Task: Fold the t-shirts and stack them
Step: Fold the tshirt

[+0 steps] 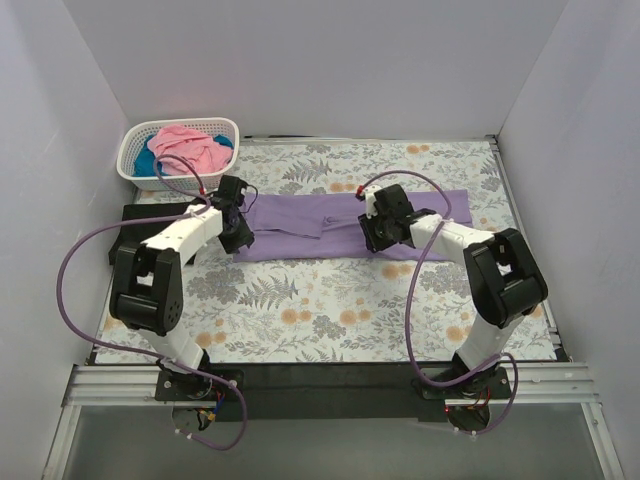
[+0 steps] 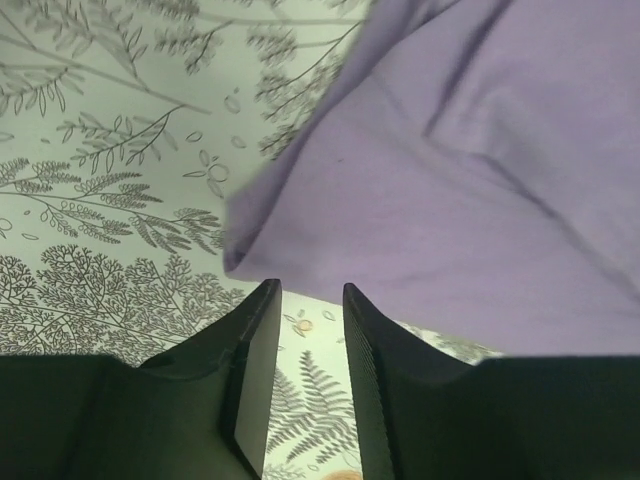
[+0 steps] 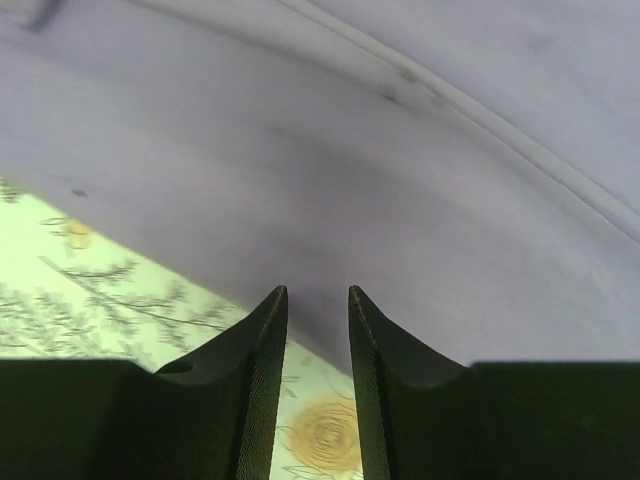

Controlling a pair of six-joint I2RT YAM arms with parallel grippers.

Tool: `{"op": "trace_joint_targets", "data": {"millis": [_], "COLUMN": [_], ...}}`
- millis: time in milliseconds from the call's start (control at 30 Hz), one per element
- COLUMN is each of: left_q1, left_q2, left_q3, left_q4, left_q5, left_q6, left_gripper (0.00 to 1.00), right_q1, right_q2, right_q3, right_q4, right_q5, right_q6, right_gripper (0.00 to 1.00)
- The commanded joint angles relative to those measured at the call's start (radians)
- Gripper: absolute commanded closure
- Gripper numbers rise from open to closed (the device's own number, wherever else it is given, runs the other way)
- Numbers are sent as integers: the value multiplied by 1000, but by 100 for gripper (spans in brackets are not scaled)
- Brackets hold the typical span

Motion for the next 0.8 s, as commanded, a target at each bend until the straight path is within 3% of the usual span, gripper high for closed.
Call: {"op": "trace_joint_targets", "data": {"millis": [0, 400, 667, 767], "left_q1": [-6, 28, 31, 31], "left_q2": [4, 104, 81, -8], "left_q3": [-67, -100, -57, -34], "left_q4": [82, 68, 38, 30], "left_q5": [-49, -137, -116, -80], "left_q6": [-21, -30, -41, -56], "left_gripper": [71, 81, 81, 71], "right_q1": [-65, -365, -377, -386], "right_q2": [-45, -214, -306, -325], "right_q3": [-35, -258, -279, -263], "right_q4": [-9, -1, -9, -13], "right_q5": [29, -26, 26, 125], "right_q6": [50, 235, 262, 272], "right_gripper": [63, 64, 64, 64]}}
